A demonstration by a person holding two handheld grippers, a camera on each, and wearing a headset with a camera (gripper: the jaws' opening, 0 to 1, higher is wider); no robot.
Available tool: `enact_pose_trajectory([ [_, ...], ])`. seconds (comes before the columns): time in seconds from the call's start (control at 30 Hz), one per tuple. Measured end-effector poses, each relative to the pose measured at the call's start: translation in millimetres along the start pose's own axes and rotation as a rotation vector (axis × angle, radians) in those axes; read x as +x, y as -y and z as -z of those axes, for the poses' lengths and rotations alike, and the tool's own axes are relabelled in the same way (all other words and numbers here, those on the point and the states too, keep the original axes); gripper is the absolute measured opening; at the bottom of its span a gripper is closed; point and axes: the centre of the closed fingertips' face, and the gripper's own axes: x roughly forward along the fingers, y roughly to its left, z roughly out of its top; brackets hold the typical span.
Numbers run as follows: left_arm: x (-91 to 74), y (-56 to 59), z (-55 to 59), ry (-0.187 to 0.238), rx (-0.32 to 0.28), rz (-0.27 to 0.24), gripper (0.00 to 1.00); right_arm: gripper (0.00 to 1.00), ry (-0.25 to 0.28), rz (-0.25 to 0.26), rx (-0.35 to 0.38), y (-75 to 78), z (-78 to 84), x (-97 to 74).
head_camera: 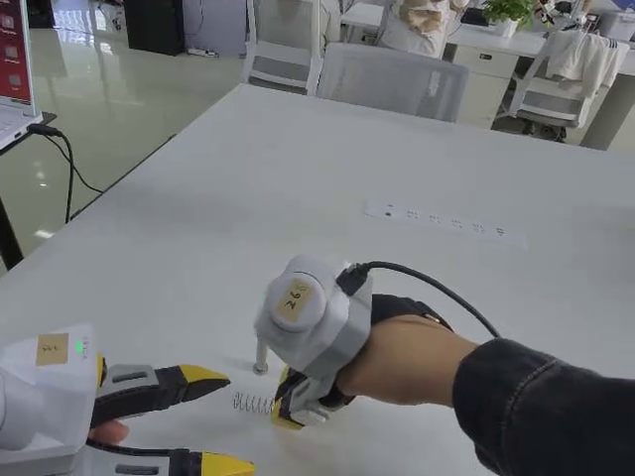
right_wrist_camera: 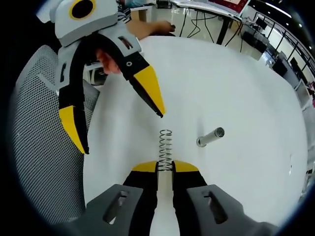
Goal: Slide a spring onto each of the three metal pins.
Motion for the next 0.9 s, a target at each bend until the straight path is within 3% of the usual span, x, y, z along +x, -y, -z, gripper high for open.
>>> enact_pose_trajectory([
  [0.5,1.4,1.8,-7.6,0.007,0.024,0.011,0.44,0.07,0.021,-0.025,-0.083,-17.0,-6.9,-43.1],
  [0.9,2.1,10.6,-16.8,0.021,0.062,0.043,0.34,0.07,0.014,-0.046,-0.196,-30.4,-10.4,-55.9],
])
